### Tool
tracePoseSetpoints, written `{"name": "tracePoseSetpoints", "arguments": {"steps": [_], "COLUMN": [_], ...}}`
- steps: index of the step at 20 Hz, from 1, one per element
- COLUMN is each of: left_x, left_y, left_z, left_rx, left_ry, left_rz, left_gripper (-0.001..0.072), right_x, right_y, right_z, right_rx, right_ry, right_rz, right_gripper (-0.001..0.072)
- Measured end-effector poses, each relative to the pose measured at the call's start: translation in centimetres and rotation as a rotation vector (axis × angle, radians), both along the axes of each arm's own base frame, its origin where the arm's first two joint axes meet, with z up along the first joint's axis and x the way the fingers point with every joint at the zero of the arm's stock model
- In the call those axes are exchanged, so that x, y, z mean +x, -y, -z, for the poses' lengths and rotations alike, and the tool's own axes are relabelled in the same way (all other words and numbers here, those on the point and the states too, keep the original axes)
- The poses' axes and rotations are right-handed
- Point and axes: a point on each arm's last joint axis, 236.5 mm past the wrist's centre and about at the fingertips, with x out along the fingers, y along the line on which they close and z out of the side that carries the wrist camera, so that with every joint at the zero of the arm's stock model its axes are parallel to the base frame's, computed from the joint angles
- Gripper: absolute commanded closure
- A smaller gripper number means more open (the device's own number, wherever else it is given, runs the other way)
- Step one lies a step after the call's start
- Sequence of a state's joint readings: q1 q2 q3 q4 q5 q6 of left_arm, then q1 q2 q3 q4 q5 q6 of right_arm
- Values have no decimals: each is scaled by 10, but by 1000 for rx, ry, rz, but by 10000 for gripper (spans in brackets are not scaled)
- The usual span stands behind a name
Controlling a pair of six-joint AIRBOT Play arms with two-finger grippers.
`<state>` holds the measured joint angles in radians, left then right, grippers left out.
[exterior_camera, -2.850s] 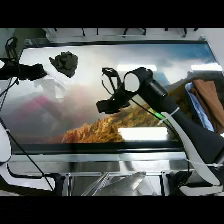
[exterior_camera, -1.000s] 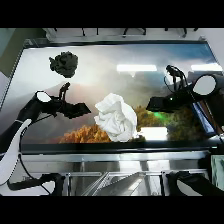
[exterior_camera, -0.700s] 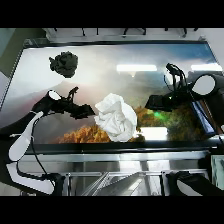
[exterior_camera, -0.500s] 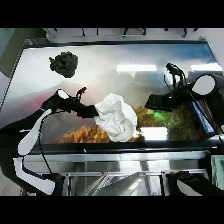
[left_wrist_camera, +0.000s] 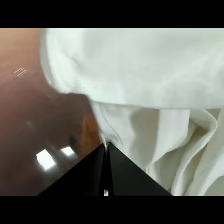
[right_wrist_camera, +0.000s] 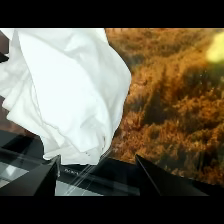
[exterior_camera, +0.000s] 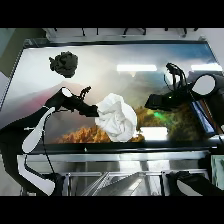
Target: Fold the shirts.
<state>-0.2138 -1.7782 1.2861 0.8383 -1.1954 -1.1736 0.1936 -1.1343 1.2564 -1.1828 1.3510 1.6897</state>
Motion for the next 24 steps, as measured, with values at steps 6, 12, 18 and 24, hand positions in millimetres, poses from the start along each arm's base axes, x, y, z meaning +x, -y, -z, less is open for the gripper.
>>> {"name": "tracePoseSetpoints", "arguments": {"steps": [6, 12, 18, 24], "left_x": [1, -10, -21, -23], "left_y": [-10, -10, -12, -12], "left_z": [-57, -94, -100, -101], "left_rx": [21, 31, 35, 38], "left_ry": [142, 212, 184, 167], "left_rz": [58, 101, 112, 106], "left_gripper": [692, 692, 692, 692], "right_x": [20, 27, 52, 77], "right_y": [-44, -83, -119, -139], "right_z": [-3, 58, 93, 109], "right_rx": [179, 126, 100, 109], "right_ry": [19, -45, 38, 120], "right_rz": [-30, -128, -135, -99], "right_gripper": [183, 48, 51, 539]}}
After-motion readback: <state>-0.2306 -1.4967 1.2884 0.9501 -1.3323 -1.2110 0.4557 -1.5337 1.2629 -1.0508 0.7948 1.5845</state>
